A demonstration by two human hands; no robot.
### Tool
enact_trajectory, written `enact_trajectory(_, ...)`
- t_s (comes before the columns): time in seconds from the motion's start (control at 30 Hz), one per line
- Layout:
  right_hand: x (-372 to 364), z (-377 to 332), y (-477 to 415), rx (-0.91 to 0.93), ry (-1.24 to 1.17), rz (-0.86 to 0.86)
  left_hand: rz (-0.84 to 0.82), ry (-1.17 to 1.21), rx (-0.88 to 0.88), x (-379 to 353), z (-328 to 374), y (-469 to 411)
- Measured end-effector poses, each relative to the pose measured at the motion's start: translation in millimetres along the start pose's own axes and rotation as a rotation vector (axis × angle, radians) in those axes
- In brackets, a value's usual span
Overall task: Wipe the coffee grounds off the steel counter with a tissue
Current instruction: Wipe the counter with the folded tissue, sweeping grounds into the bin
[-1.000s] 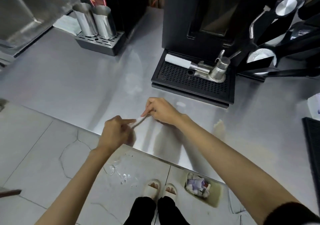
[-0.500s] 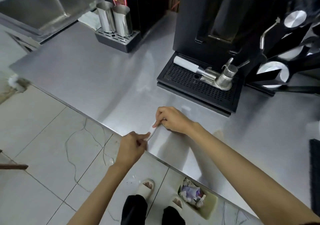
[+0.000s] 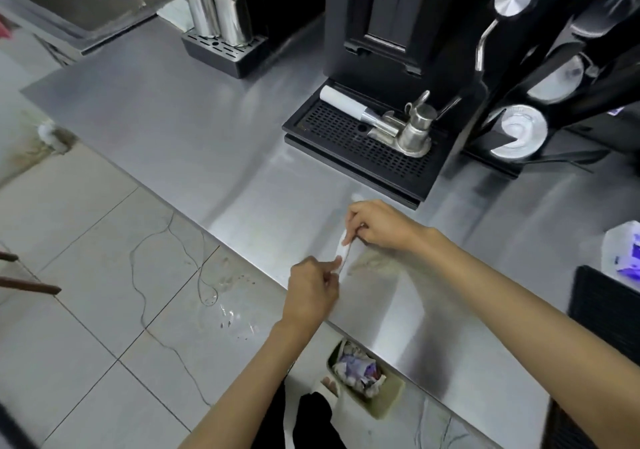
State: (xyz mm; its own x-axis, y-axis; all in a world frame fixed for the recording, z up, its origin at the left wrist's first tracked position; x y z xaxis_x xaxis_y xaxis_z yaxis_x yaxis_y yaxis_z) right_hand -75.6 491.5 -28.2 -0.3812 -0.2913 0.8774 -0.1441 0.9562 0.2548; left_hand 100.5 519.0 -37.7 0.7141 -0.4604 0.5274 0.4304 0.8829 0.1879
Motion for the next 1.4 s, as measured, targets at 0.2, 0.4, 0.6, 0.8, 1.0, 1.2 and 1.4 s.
enact_trajectory(0.2,19,25,26,-0.054,-0.015,0.08,-0.033,-0.045,-0.07,-12,24,-14)
enact_trajectory(0.4,24,29,25,-0.154,-0.001,0.187,-0.06,-0.201,-0.163,1,26,-57)
enact_trajectory(0.6,14,20,11,-0.244,0.22,0.395,-0.056,-0.308,-0.257,3,27,-98)
enact_trajectory(0.8,-2,18,23,-0.278,0.287,0.402,-0.147,-0.382,-0.34,2,30,-119)
enact_trajectory(1.0,-13,29,42,-0.406,0.16,0.435,-0.309,-0.364,-0.507,-7,31,-110)
enact_trajectory(1.2,-31,21,82,-0.471,0.015,0.401,-0.456,-0.32,-0.583,-14,24,-88)
enact_trajectory(1.4,-16,35,83,-0.563,-0.166,0.352,-0.505,-0.311,-0.598,-14,35,-99)
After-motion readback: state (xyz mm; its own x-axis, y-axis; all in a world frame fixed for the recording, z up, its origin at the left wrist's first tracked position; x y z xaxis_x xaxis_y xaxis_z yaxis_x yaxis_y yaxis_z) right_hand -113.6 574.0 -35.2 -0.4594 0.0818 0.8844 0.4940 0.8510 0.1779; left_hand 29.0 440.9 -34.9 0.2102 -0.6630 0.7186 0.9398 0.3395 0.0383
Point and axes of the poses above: each hand's wrist, its own y-axis away from the middle knuckle, its own x-axis out of the back of the hand, z = x × y, the point moved 1 cm from there along -y, towards the middle knuckle, and after that the axes turned 10 degrees about y, right-handed, at the moved point
